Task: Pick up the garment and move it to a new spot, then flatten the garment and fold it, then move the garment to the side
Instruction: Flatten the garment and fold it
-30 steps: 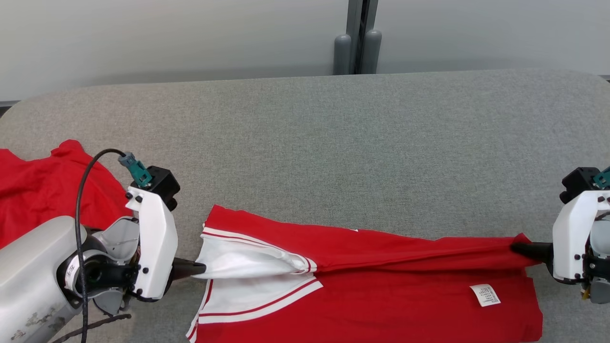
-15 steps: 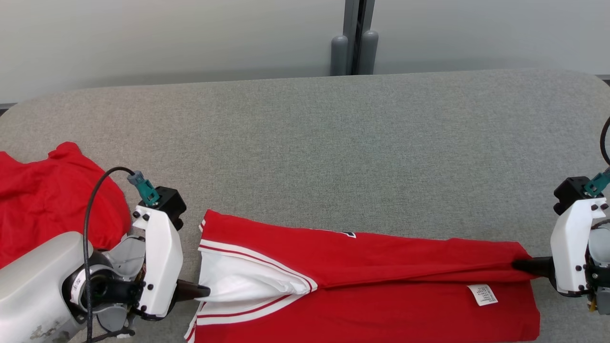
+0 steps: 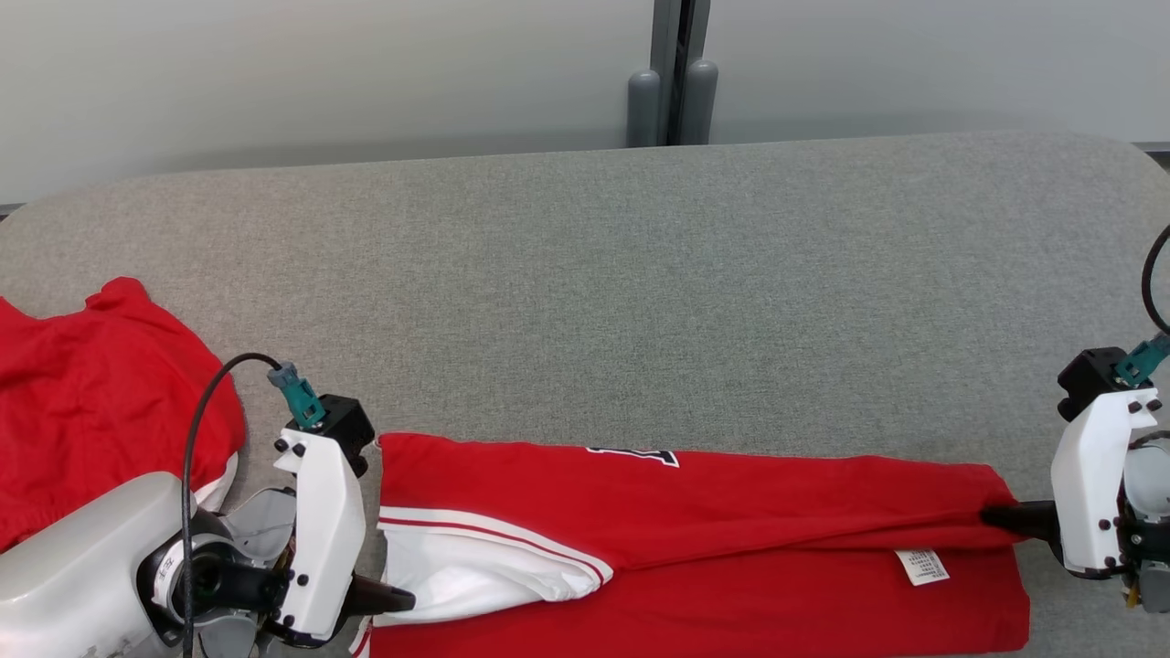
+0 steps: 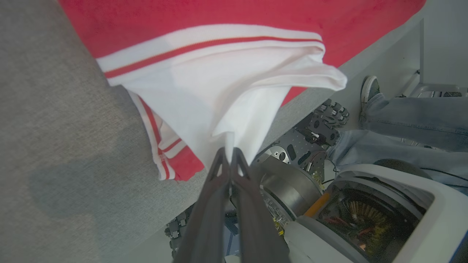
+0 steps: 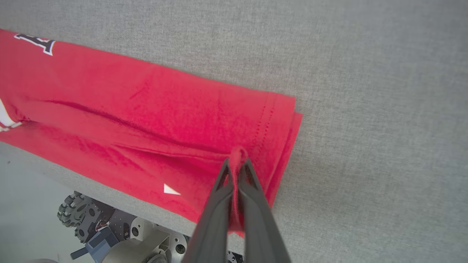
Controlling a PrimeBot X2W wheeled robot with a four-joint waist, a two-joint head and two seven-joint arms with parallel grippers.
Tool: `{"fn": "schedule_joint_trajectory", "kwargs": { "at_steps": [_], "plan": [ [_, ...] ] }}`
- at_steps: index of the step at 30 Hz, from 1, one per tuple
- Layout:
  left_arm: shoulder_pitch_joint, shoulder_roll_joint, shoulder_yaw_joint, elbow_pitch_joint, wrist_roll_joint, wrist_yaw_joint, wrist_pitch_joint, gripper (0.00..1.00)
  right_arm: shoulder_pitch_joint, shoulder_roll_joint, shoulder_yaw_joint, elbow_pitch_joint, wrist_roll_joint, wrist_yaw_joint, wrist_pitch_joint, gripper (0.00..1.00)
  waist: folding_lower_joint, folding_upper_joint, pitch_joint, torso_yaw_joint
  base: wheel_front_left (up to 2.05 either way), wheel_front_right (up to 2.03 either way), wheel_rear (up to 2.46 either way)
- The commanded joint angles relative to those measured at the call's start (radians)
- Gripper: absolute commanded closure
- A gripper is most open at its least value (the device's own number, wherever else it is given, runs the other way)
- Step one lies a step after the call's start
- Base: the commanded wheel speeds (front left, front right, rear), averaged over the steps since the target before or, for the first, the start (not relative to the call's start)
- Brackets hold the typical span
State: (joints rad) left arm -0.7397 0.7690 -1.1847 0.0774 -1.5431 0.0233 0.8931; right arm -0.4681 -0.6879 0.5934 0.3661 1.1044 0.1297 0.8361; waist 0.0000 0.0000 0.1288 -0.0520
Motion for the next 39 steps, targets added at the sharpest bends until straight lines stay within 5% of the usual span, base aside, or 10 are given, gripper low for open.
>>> {"fn": "schedule_joint_trajectory", "kwargs": {
  "at_steps": [1, 2, 3, 4, 5, 6, 7, 26, 34, 39],
  "plan": [
    [0.022, -0.002, -0.004, 0.003, -0.002, 0.004, 0.002, 1.00, 0.011, 0.003, -0.007, -0.005, -0.008, 0.002, 0.005, 0.74, 0.0000, 0.0000, -0.001, 0.000, 0.00, 0.00, 0.00],
    [0.023, -0.003, -0.005, 0.003, -0.002, 0.004, 0.002, 1.00, 0.015, 0.004, -0.010, -0.007, -0.011, 0.002, 0.006, 0.64, 0.0000, 0.0000, -0.002, -0.001, 0.00, 0.00, 0.00],
    [0.021, -0.004, -0.006, 0.005, -0.001, 0.004, 0.001, 0.80, 0.019, 0.004, -0.014, -0.010, -0.014, 0.002, 0.004, 0.52, 0.0000, 0.0000, -0.002, -0.001, 0.00, 0.00, 0.00],
    [0.021, -0.004, -0.006, 0.006, 0.000, 0.003, 0.001, 0.35, 0.025, 0.002, -0.019, -0.012, -0.018, 0.002, -0.002, 0.35, 0.0000, 0.0000, -0.004, -0.001, 0.00, 0.00, 0.00],
    [0.023, -0.005, -0.006, 0.007, 0.001, 0.002, 0.000, 0.00, 0.031, -0.003, -0.024, -0.015, -0.024, 0.002, -0.007, 0.13, 0.0000, 0.0000, -0.005, 0.000, 0.00, 0.00, 0.00],
    [0.027, -0.007, -0.009, 0.008, 0.000, 0.000, 0.003, 0.00, 0.036, -0.006, -0.027, -0.020, -0.027, 0.002, -0.013, 0.01, 0.0000, 0.0000, -0.006, 0.000, 0.00, 0.00, 0.00],
    [0.032, -0.007, -0.011, 0.007, -0.006, -0.002, 0.006, 0.00, 0.043, -0.009, -0.035, -0.030, -0.030, 0.002, -0.021, 0.00, 0.0000, 0.0000, -0.008, 0.001, 0.00, 0.00, 0.00],
    [0.015, 0.037, 0.107, -0.026, 0.001, -0.022, -0.171, 0.00, 0.276, -0.049, -0.319, -0.275, -0.015, 0.002, -0.164, 0.00, 0.0000, 0.0000, -0.048, -0.007, 0.00, 0.00, 0.00],
    [0.071, 0.046, 0.196, -0.036, 0.044, -0.033, -0.409, 0.00, 0.340, 0.066, -0.523, -0.262, -0.139, 0.002, -0.372, 0.00, 0.0000, 0.0000, -0.047, 0.000, 0.00, 0.00, 0.00],
    [0.131, 0.059, 0.231, -0.058, 0.089, -0.001, -0.564, 0.00, 0.358, 0.180, -0.636, -0.219, -0.240, 0.002, -0.492, 0.00, 0.0000, 0.0000, -0.041, 0.001, 0.00, 0.00, 0.00]
  ]
}}
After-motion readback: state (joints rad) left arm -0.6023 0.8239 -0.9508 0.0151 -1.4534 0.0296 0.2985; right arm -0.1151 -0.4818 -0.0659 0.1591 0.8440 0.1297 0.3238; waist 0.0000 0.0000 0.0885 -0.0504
